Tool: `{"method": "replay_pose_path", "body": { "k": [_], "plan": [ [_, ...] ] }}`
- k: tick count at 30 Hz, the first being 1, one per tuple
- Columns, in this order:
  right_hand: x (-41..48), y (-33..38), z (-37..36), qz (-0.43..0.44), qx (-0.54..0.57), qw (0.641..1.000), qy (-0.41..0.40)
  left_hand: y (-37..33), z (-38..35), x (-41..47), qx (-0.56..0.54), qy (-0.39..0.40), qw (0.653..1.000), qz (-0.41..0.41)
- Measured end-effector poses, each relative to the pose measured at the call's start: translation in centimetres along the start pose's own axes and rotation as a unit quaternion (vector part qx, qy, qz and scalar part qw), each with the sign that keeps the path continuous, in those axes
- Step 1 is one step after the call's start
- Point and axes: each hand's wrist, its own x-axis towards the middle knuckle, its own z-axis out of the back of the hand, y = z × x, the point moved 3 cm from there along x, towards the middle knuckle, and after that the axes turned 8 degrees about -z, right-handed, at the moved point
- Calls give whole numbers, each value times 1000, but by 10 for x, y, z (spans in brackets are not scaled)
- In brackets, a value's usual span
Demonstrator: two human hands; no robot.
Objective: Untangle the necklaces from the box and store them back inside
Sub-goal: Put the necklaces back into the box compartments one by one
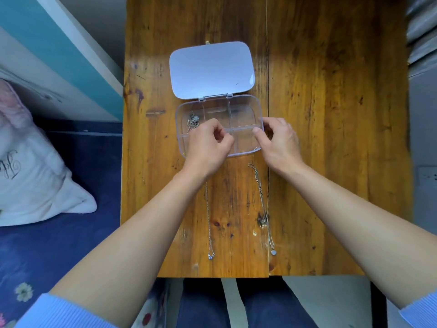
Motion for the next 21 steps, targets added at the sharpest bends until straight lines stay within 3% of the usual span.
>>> {"method": "replay_pose_path", "body": {
  "k": [4,9,17,21],
  "plan": [
    [-31,-15,19,-18,51,999,-7,11,2,-12,130,-7,987,-95],
    [-84,-53,9,-97,-132,979,119,34,1,-30,229,0,964,-136],
    [-101,-48,-12,-55,-253,956,141,39,-4,-32,258,-4,950,-176],
    [-96,-44,-13,-77,-201,961,172,43,-5,-32,263,-14,947,-184]
  ]
}}
